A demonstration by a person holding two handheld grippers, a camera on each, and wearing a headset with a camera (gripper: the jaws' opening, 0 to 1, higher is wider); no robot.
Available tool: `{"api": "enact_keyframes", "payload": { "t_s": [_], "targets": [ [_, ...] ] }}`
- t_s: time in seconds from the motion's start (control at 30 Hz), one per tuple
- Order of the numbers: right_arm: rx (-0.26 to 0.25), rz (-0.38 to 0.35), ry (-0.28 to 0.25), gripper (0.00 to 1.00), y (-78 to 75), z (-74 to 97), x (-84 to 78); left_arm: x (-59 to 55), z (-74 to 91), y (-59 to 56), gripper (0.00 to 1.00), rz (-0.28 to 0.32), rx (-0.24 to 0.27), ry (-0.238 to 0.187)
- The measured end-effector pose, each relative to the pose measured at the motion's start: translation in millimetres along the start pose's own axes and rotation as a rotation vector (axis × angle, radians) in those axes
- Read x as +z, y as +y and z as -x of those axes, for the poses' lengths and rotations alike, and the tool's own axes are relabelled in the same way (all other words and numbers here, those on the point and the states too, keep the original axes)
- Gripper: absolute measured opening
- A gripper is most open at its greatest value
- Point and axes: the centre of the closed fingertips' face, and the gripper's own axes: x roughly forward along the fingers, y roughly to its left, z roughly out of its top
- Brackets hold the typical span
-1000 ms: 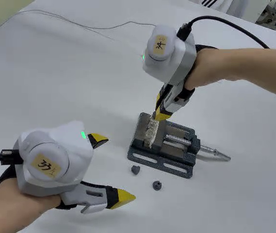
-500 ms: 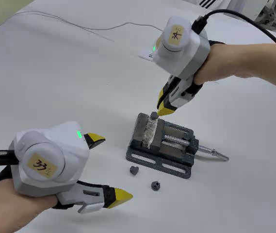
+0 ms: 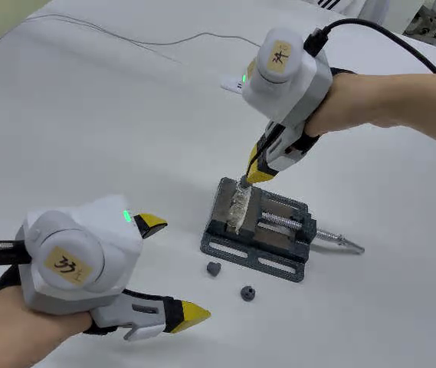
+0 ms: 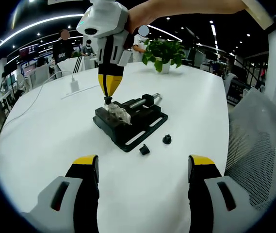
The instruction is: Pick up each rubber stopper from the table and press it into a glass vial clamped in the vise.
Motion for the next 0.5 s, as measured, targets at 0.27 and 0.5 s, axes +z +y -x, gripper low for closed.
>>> {"api": "enact_keyframes", "payload": {
  "t_s": [0.27, 0.5],
  "targets": [
    [0.01, -0.003, 0.0, 0.0, -1.2, -2.6, -1.1, -3.4, -1.5, -0.4, 0.74, 0.006, -0.007, 0.007],
    [0.005, 0.006, 0.024, 0.0, -1.7, -4.0, 0.5, -3.5, -4.2, -0.8, 0.74, 0.009, -0.014, 0.009]
  ]
}}
